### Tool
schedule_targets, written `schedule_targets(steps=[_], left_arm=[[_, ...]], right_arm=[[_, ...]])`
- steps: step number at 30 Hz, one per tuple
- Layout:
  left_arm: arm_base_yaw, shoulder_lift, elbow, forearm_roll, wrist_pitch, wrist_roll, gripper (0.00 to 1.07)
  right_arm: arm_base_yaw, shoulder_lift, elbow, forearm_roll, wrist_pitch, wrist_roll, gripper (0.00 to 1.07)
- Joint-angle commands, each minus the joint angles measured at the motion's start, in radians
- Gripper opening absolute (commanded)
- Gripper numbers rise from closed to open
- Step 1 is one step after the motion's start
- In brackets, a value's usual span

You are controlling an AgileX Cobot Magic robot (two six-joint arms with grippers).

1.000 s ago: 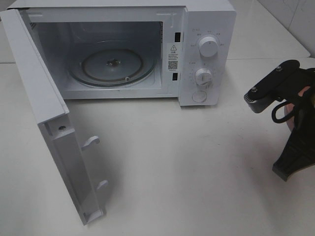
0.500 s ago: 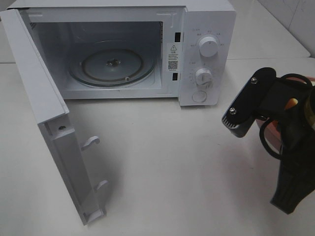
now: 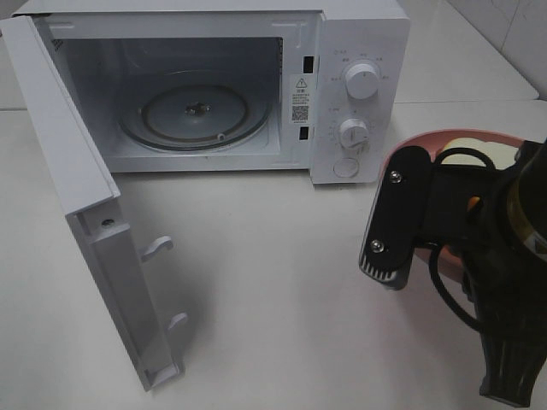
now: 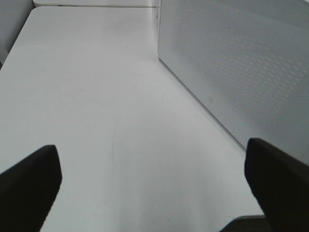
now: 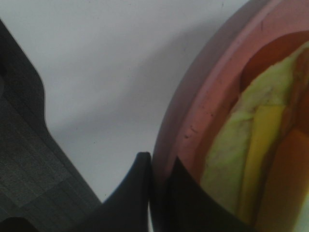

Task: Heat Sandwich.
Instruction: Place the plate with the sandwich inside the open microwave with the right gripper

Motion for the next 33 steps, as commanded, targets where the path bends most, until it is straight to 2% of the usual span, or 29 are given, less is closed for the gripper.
schedule_targets(steps=[1, 33], left_arm=[[-0.005, -0.019, 0.001, -0.003, -0.009, -0.002, 0.98], [-0.005, -0.019, 0.001, -0.003, -0.009, -0.002, 0.98]], right_arm=[[0.007, -0.005, 0.004, -0.025, -0.034, -0.079, 0.01], [0.007, -0.005, 0.004, -0.025, -0.215, -0.522, 0.03]])
